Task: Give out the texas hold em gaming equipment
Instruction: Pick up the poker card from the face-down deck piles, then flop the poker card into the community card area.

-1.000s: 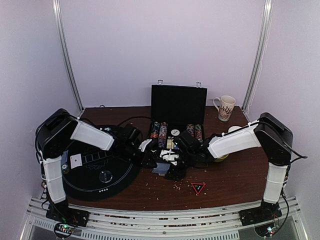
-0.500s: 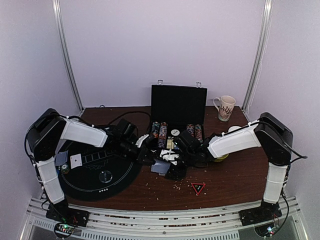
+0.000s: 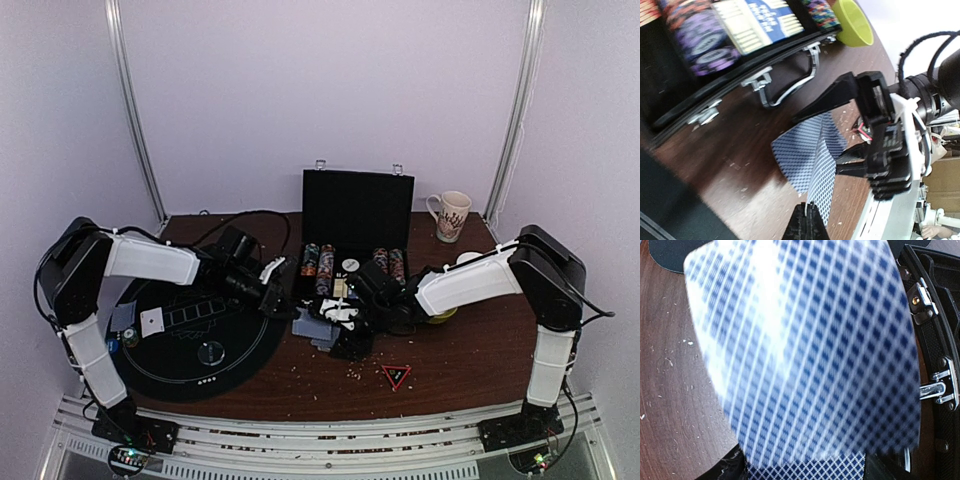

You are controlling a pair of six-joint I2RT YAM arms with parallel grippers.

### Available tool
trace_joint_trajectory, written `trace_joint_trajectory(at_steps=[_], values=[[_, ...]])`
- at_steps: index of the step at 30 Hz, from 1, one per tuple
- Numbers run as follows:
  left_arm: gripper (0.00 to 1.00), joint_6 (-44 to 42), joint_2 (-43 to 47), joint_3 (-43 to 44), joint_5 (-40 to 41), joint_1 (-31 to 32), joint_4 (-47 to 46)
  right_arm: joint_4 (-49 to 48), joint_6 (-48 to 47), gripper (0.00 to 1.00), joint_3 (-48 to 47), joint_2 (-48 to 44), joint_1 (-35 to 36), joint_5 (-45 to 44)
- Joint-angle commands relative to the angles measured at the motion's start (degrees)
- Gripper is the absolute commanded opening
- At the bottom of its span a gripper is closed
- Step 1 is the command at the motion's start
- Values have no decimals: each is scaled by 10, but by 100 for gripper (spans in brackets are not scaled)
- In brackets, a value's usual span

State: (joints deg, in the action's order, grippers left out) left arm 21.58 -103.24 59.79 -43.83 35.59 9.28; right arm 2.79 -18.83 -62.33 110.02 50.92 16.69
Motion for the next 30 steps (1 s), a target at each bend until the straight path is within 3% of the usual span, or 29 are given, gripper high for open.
trace_joint_trajectory(at_steps=[1,5,9,11,14,17,20,24,30], values=[[0,-35,44,11,24,-31,60,61,-6,72,15,27,-4,-40],[0,-92,95,50,89,-75,187,59,-6,73,17,27,-5,-38],[0,-192,128,176,154,-129,365,58,-9,73,17,27,-4,-29],[0,-244,127,253,251,-134,453,58,-10,73,17,26,-6,-28],[0,-285,116,330,460,-134,528,57,-11,73,15,26,-5,-28],[0,-321,121,317,604,-134,538,62,-12,73,12,27,-6,-28],[0,-372,157,266,655,-134,534,67,-13,73,11,23,-6,-29],[0,-441,189,171,792,-134,495,73,-21,73,6,17,-6,-27],[0,-431,106,104,949,-118,423,78,-16,73,4,18,-6,-28]])
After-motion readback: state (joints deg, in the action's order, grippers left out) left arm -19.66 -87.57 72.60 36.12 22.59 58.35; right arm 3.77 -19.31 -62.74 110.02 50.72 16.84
